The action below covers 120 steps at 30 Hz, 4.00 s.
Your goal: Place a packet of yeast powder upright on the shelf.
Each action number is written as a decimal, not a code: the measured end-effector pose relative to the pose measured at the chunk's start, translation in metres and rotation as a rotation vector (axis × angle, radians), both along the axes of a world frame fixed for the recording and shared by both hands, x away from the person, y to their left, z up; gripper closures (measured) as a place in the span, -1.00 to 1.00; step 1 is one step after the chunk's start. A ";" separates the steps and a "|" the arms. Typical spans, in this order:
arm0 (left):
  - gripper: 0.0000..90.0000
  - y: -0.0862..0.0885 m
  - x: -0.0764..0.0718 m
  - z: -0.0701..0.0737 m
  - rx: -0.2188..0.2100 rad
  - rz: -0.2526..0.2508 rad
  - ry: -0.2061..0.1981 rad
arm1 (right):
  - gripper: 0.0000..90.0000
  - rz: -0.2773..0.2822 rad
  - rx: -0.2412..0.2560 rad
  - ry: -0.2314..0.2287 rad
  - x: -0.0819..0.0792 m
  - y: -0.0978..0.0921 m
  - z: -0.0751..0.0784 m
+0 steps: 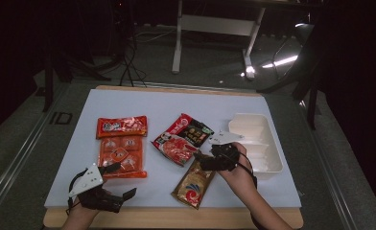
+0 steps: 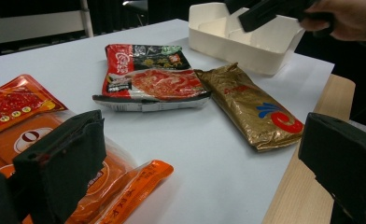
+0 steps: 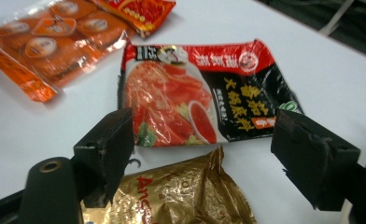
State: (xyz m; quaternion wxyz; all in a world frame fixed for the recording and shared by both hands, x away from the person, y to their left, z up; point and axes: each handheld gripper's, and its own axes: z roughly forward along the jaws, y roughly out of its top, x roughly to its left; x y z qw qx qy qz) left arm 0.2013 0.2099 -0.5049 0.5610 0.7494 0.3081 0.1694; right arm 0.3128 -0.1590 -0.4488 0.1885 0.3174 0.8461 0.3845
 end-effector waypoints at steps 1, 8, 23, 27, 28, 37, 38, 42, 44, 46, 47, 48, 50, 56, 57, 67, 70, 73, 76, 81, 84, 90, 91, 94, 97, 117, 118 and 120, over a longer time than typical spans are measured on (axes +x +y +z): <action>-0.97 0.000 0.000 0.000 0.002 -0.001 -0.002 | -0.53 -0.008 0.008 0.011 0.003 0.001 -0.002; -0.97 -0.001 0.000 -0.001 0.020 -0.004 0.000 | -0.39 -0.060 -0.004 0.071 0.015 0.006 -0.021; -0.97 -0.001 0.001 -0.001 0.019 -0.005 0.006 | -0.19 -0.088 -0.119 0.172 0.034 0.016 -0.059; -0.97 -0.001 0.001 -0.001 0.018 -0.008 0.012 | -0.19 -0.092 -0.135 0.207 0.039 0.016 -0.067; -0.97 -0.001 0.001 -0.001 0.018 -0.007 0.010 | -0.19 -0.097 -0.134 0.217 0.041 0.016 -0.069; -0.97 -0.002 0.001 -0.002 0.030 -0.014 0.016 | 0.05 -0.054 -0.150 0.272 0.047 0.019 -0.081; -0.97 -0.002 0.001 -0.002 0.030 -0.013 0.017 | 0.06 -0.053 -0.159 0.275 0.048 0.020 -0.081; -0.97 -0.003 0.001 -0.003 0.033 -0.017 0.017 | 0.30 -0.042 -0.180 0.272 0.046 0.023 -0.079; -0.97 -0.003 0.001 -0.002 0.034 -0.017 0.019 | 0.53 -0.051 -0.172 0.282 0.048 0.021 -0.078; -0.97 -0.003 0.001 -0.002 0.034 -0.017 0.016 | 0.67 -0.049 -0.170 0.294 0.050 0.019 -0.077; -0.97 -0.003 0.001 -0.003 0.037 -0.018 0.018 | 0.81 -0.051 -0.176 0.291 0.050 0.018 -0.077; -0.97 -0.003 0.001 -0.003 0.039 -0.019 0.020 | 0.84 -0.048 -0.184 0.289 0.050 0.019 -0.077; -0.97 -0.003 0.001 -0.003 0.037 -0.020 0.021 | 0.88 -0.040 -0.193 0.285 0.049 0.019 -0.076; -0.97 -0.004 0.001 -0.003 0.043 -0.023 0.022 | 0.95 -0.024 -0.170 0.281 0.047 0.012 -0.066; -0.97 -0.004 0.001 -0.003 0.041 -0.021 0.021 | 0.95 -0.025 -0.160 0.275 0.046 0.010 -0.063; -0.97 -0.006 0.002 -0.004 0.051 -0.021 0.029 | 0.97 0.008 -0.064 0.209 0.030 -0.003 -0.027; -0.97 -0.006 0.002 -0.004 0.051 -0.021 0.028 | 0.97 0.022 -0.031 0.176 0.026 -0.005 -0.013; -0.97 -0.006 0.002 -0.004 0.051 -0.020 0.028 | 0.97 0.028 -0.011 0.150 0.024 -0.007 -0.001; -0.97 -0.006 0.002 -0.004 0.054 -0.022 0.028 | 0.97 0.028 0.009 0.134 0.025 -0.010 0.008; -0.97 -0.006 0.002 -0.004 0.051 -0.019 0.029 | 0.97 0.032 0.046 0.104 0.025 -0.014 0.024; -0.97 -0.006 0.002 -0.005 0.051 -0.019 0.031 | 0.97 0.031 0.064 0.076 0.025 -0.016 0.035; -0.97 -0.006 0.002 -0.005 0.050 -0.020 0.032 | 0.97 0.027 0.103 0.016 0.030 -0.021 0.062; -0.97 -0.006 0.002 -0.005 0.046 -0.019 0.031 | 0.97 0.024 0.100 0.006 0.031 -0.022 0.066; -0.97 -0.006 0.002 -0.005 0.052 -0.021 0.034 | 0.97 0.018 0.102 -0.019 0.035 -0.023 0.078; -0.97 -0.006 0.003 -0.005 0.045 -0.021 0.033 | 0.97 0.012 0.096 -0.041 0.039 -0.024 0.085; -0.97 -0.007 0.004 -0.007 0.049 -0.018 0.047 | 0.97 -0.057 0.121 -0.133 0.080 -0.052 0.127; -0.97 -0.007 0.004 -0.007 0.047 -0.017 0.048 | 0.97 -0.060 0.122 -0.138 0.082 -0.054 0.128; -0.97 -0.007 0.004 -0.007 0.043 -0.017 0.047 | 0.97 -0.076 0.142 -0.129 0.089 -0.061 0.131</action>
